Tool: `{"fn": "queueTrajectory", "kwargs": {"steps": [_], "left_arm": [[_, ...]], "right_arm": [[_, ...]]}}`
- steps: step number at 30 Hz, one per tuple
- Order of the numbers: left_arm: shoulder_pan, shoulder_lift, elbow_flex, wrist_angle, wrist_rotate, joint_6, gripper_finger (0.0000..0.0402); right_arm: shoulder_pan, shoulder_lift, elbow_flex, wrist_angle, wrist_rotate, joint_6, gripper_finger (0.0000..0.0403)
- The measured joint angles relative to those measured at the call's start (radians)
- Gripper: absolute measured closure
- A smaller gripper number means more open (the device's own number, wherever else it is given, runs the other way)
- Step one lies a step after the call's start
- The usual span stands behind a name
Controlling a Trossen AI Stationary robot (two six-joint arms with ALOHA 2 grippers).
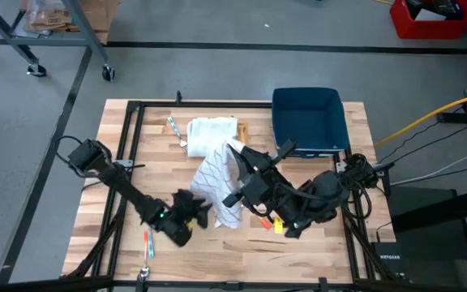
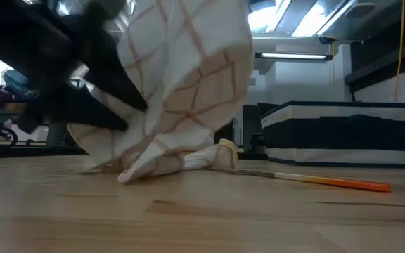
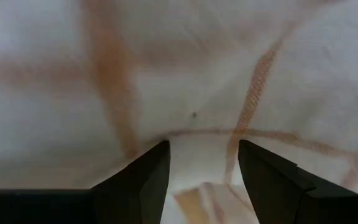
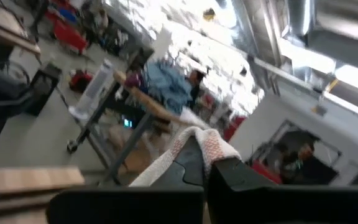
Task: Fold towel
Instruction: Fold the white patterned towel
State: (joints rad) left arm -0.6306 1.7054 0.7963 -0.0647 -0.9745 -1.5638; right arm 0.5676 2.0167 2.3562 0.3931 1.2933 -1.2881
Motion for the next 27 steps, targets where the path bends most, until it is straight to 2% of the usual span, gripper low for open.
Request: {"fn": "queueTrajectory", "kwargs": {"steps": [2,4,8,14,19,27], "left_arm": [[0.048,0.000,0.000,-0.051,0.000,-0.048,0.0219],[0.092,0.000,0.000,-0.087,0.000,-0.083,0.0219],[0.173,-0.010,0.000,-0.067,0.000,-0.033,0.0219],[0.277,-0.050,0.000,0.010,0.004,0.161,0.0219],[0.358,-0.097,0.000,0.061,0.015,0.347,0.0219],[0.468,-0.258,0.000,0.055,0.014,0.646,0.0219]], "right_arm": [[0.021,0.000,-0.001,-0.001,0.062,0.007,0.0403],[0.046,0.000,-0.006,-0.002,0.065,0.034,0.0403],[0.094,0.007,-0.007,-0.004,0.065,0.081,0.0403],[0.126,0.012,-0.007,-0.103,0.074,0.268,0.0403],[0.134,0.017,-0.008,-0.238,0.074,0.523,0.0402],[0.126,0.036,-0.008,-0.405,-0.011,0.839,0.0402]]}}
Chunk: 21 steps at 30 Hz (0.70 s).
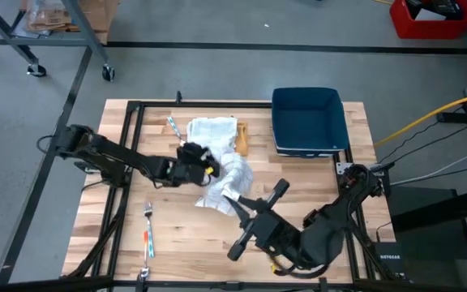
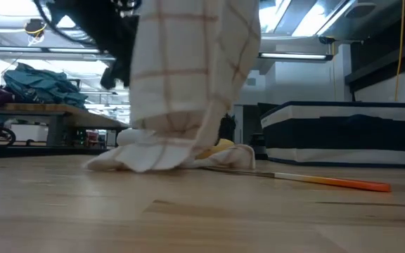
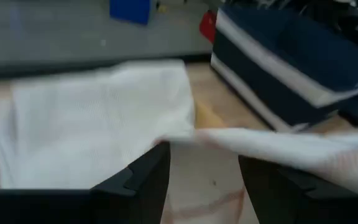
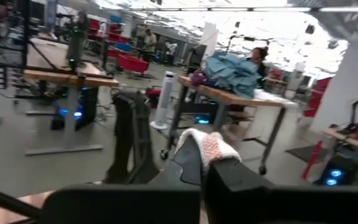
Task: Fold towel
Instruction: Fold the white patterned towel
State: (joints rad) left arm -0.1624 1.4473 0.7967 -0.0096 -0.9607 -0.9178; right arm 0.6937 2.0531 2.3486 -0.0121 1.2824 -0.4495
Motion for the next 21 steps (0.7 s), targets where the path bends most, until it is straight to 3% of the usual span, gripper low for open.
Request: {"fn": "queueTrajectory", "kwargs": {"steps": [6,12,17,21], "left_arm": [[0.037,-0.190,0.000,0.000,0.000,0.323,0.0219],[-0.008,-0.403,0.000,0.001,0.030,0.528,0.0219],[-0.096,-0.547,0.000,0.001,0.162,0.527,0.0219],[-0.185,-0.586,0.001,0.003,0.282,0.476,0.0219]], "right_arm": [[-0.014,0.006,0.000,-0.104,-0.088,0.185,0.0402],[-0.039,0.013,0.000,-0.156,-0.088,0.218,0.0402],[-0.078,0.030,0.000,-0.172,-0.092,0.246,0.0402],[-0.118,0.053,0.000,-0.172,-0.099,0.247,0.0402]]}}
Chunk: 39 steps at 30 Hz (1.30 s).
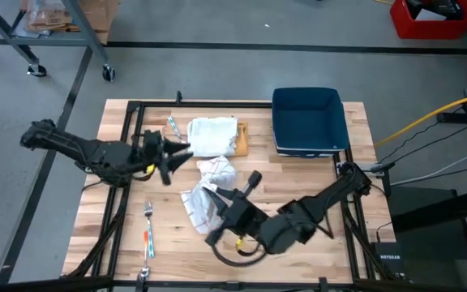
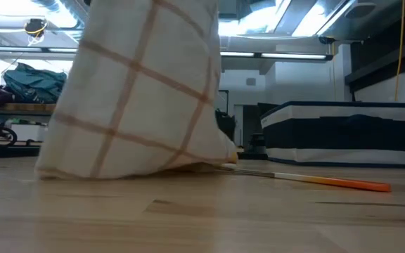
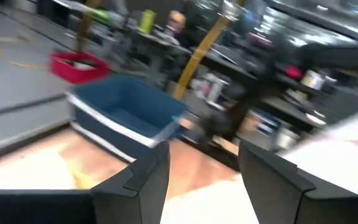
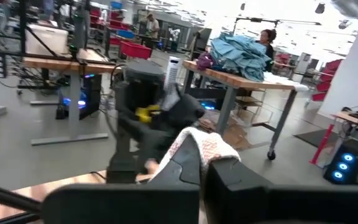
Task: Fold towel
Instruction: Fold the white patterned towel
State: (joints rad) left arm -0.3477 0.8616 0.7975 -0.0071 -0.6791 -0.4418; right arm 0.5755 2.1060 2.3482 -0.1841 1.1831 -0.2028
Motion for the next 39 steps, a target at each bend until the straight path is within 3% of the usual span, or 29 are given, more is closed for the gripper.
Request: {"fn": "queueTrajectory", "kwargs": {"steps": [6,16,22,28,39], "left_arm": [[-0.146,0.027,0.000,0.009,0.012,0.002,0.0219],[-0.294,0.095,0.000,0.187,0.000,0.079,0.0219],[-0.305,0.176,0.000,0.306,-0.076,0.128,0.0219],[-0.305,0.261,0.000,0.460,-0.265,0.240,0.0219],[-0.331,0.386,0.000,0.744,-0.373,0.405,0.0219]], "right_arm": [[-0.051,0.010,0.000,0.002,-0.006,-0.003,0.0402],[-0.121,0.012,0.000,-0.007,-0.007,-0.003,0.0402],[-0.139,0.012,0.000,-0.007,-0.009,-0.003,0.0402],[-0.138,0.012,0.000,-0.007,-0.017,-0.003,0.0402],[-0.138,0.012,0.000,-0.031,-0.015,-0.003,0.0402]]}}
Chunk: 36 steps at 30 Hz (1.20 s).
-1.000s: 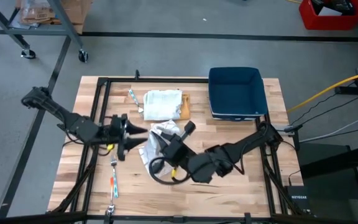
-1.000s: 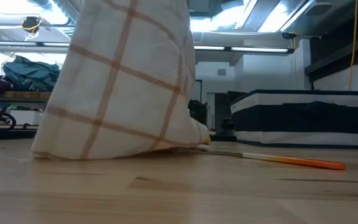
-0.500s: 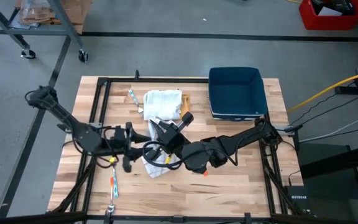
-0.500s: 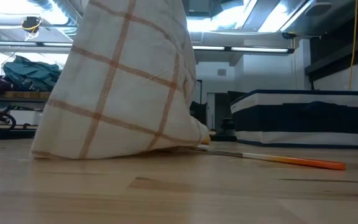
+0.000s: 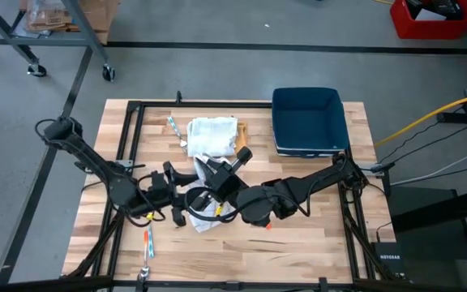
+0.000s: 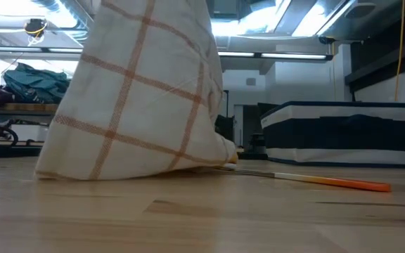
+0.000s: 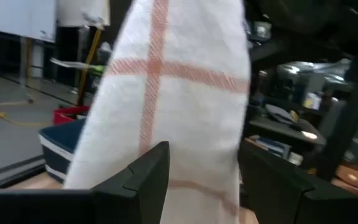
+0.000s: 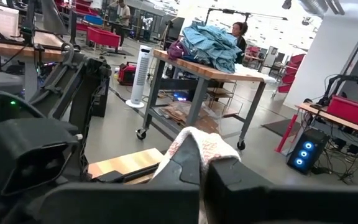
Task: Fold towel
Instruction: Fold the white patterned towel
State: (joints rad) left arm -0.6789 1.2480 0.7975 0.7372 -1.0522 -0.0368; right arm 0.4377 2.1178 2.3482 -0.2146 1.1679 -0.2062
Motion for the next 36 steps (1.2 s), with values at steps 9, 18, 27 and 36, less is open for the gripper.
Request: {"fn": "queueTrajectory", "kwargs": {"steps": [9,18,27,36], "left_arm": [[-0.008,0.032,0.001,0.119,-0.098,0.071,0.0219],[-0.013,0.032,0.001,0.121,-0.221,0.073,0.0219],[-0.019,0.030,0.001,0.115,-0.365,0.093,0.0219],[-0.012,0.029,0.001,-0.070,-0.365,0.018,0.0219]], "right_arm": [[-0.002,0.000,0.000,-0.001,0.000,0.000,0.0402],[-0.002,0.000,0.000,-0.001,0.002,0.000,0.0402],[-0.002,0.000,0.000,-0.001,-0.003,0.000,0.0402],[0.000,0.000,0.000,0.009,-0.011,0.000,0.0402]]}}
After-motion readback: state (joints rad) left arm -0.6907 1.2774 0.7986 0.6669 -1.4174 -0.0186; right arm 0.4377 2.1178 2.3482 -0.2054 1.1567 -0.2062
